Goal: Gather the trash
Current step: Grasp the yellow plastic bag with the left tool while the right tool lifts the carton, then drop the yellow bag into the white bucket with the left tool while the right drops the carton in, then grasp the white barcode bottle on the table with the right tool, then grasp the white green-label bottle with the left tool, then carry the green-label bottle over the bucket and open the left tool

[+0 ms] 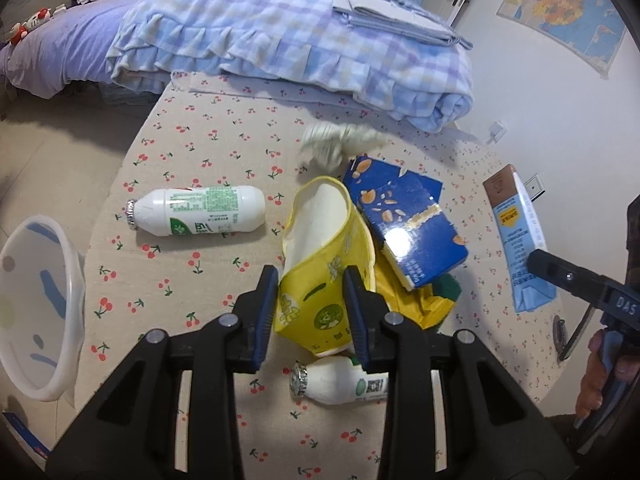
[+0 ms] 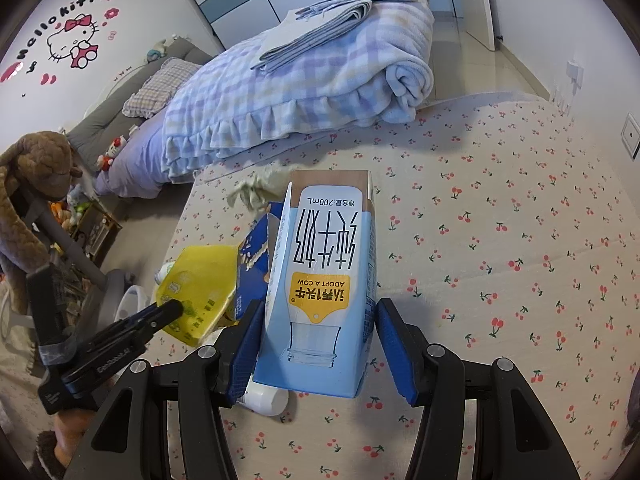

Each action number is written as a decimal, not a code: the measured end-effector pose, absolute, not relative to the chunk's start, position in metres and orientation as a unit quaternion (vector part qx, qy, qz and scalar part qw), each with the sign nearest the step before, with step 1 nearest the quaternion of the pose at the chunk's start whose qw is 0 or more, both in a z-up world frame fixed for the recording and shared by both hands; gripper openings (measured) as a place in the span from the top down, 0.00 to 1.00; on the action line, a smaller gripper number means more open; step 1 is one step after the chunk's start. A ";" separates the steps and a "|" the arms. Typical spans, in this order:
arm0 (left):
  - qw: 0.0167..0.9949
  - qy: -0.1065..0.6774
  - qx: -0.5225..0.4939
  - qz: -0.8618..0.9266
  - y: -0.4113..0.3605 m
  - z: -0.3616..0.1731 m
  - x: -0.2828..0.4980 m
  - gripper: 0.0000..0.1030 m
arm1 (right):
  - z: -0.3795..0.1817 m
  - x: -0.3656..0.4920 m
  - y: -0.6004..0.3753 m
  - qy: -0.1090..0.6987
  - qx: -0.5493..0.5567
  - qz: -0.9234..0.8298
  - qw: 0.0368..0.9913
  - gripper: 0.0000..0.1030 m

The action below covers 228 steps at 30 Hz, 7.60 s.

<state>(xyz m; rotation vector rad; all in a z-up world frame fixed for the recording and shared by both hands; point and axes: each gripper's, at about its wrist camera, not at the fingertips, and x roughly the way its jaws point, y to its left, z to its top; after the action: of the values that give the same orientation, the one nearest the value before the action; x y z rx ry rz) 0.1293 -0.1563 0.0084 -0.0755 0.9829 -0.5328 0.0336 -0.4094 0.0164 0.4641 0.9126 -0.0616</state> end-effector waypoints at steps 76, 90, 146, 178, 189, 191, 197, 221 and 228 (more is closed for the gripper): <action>0.865 0.494 -0.056 0.071 0.115 -0.002 0.118 0.20 | -0.009 0.160 -0.087 0.475 0.098 0.210 0.849 0.29; 0.865 0.498 -0.031 0.049 0.087 -0.005 0.105 0.13 | 0.010 0.119 -0.163 0.464 0.093 0.154 0.867 0.24; 0.865 0.490 0.066 -0.078 -0.050 0.001 0.134 0.11 | 0.009 0.056 -0.305 0.469 0.140 0.132 0.862 0.65; 0.774 0.526 0.270 -0.226 -0.180 -0.049 0.216 0.42 | 0.000 0.079 -0.431 0.470 0.245 0.039 0.847 0.64; 0.808 0.553 0.082 -0.186 -0.132 -0.029 0.184 0.59 | 0.002 0.064 -0.413 0.475 0.227 0.045 0.849 0.64; 0.816 0.545 0.062 -0.185 -0.124 -0.018 0.173 0.61 | 0.003 0.061 -0.408 0.474 0.224 0.048 0.850 0.64; 0.830 0.527 0.038 -0.181 -0.096 0.001 0.155 0.61 | 0.007 0.058 -0.393 0.473 0.213 0.058 0.853 0.64; 0.866 0.488 -0.084 -0.063 0.059 0.002 0.116 0.61 | 0.012 0.088 -0.266 0.485 0.161 0.132 0.849 0.64; 0.859 0.501 -0.102 -0.036 0.084 -0.011 0.122 0.59 | 0.008 0.102 -0.231 0.492 0.156 0.159 0.842 0.64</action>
<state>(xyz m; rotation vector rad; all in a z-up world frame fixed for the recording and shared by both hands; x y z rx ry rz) 0.1223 0.0840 -0.0107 -0.2140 1.0522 -0.0748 0.1018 -0.2315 0.0078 0.3294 1.0401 0.3356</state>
